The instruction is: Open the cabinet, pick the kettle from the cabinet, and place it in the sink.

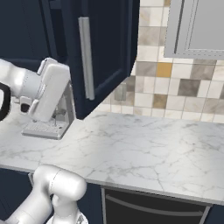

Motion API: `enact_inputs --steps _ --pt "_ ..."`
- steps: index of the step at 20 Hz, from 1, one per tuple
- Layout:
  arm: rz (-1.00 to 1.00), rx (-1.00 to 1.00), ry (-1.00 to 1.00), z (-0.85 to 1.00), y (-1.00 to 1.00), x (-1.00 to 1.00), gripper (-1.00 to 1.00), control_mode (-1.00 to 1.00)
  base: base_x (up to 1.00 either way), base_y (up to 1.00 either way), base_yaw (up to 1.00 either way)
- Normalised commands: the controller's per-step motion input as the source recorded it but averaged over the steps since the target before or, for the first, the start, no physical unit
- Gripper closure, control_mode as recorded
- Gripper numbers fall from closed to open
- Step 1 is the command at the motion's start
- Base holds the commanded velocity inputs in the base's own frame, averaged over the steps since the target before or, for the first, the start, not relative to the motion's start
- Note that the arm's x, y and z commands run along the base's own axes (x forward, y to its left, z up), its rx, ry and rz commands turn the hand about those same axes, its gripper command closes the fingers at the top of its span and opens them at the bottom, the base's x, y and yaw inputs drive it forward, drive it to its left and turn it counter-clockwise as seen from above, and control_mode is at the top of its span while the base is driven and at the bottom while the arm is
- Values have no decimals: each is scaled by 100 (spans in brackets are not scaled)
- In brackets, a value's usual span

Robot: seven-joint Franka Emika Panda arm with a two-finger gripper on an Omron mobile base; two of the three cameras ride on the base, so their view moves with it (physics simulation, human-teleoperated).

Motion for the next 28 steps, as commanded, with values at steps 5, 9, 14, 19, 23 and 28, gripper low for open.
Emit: enact_inputs --steps 5,9,14,19,23,28 --pt "-5 1 0 7 -54 -36 -100 -100 0 0 0" --pt "-3 0 0 8 -54 -33 -100 -100 0 0 0" --pt "-1 1 0 6 -55 -27 -100 -100 0 0 0" --pt "0 0 2 5 -45 -20 -100 -100 0 0 0" --pt "0 0 4 2 -26 -16 -100 -100 0 0 0" --pt "11 -1 4 5 4 -12 -100 -100 0 0 0"
